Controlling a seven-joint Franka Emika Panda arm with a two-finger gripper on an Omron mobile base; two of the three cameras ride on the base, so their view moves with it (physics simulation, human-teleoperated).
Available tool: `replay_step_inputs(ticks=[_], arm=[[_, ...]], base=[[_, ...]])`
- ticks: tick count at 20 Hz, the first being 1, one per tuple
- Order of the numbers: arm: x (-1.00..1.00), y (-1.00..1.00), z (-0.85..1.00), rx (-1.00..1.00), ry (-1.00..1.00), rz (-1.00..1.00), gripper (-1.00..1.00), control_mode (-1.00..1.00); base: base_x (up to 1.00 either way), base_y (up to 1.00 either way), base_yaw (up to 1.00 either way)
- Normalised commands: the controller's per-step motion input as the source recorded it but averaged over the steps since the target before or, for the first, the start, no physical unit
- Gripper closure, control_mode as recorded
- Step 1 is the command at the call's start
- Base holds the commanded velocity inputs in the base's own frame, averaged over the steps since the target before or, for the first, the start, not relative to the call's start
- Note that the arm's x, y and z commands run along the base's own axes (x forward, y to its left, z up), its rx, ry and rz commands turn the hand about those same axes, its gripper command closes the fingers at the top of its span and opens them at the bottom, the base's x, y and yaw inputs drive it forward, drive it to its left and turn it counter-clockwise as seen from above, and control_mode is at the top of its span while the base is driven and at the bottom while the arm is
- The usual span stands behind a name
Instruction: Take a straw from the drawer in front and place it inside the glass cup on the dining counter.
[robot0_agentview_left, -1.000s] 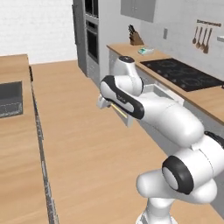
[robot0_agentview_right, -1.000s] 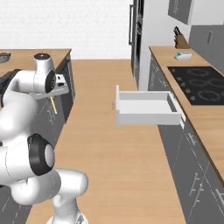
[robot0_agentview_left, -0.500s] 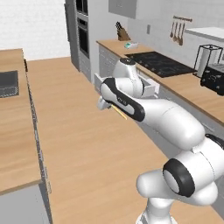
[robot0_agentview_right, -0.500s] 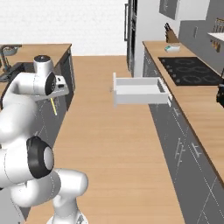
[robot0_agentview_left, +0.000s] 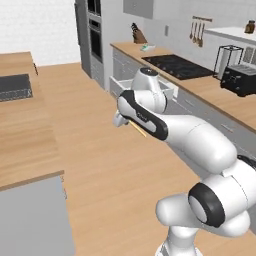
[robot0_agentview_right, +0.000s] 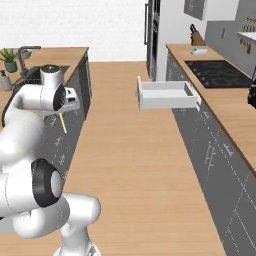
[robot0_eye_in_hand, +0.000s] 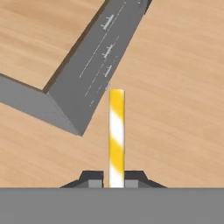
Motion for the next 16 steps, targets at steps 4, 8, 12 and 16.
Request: replay_step_inputs(ticks=[4,8,12,16], arm=[[0.00,0.00,0.00,0.00,0.00,0.00,1.00,1.00],[0.00,0.00,0.00,0.00,0.00,0.00,1.00,1.00],[0.00,0.00,0.00,0.00,0.00,0.00,1.00,1.00],[0.00,0.00,0.00,0.00,0.00,0.00,1.00,1.00]], base=[[0.00,1.00,-0.03],[0.00,1.00,-0.01],[0.00,1.00,0.00],[0.00,1.00,0.00]])
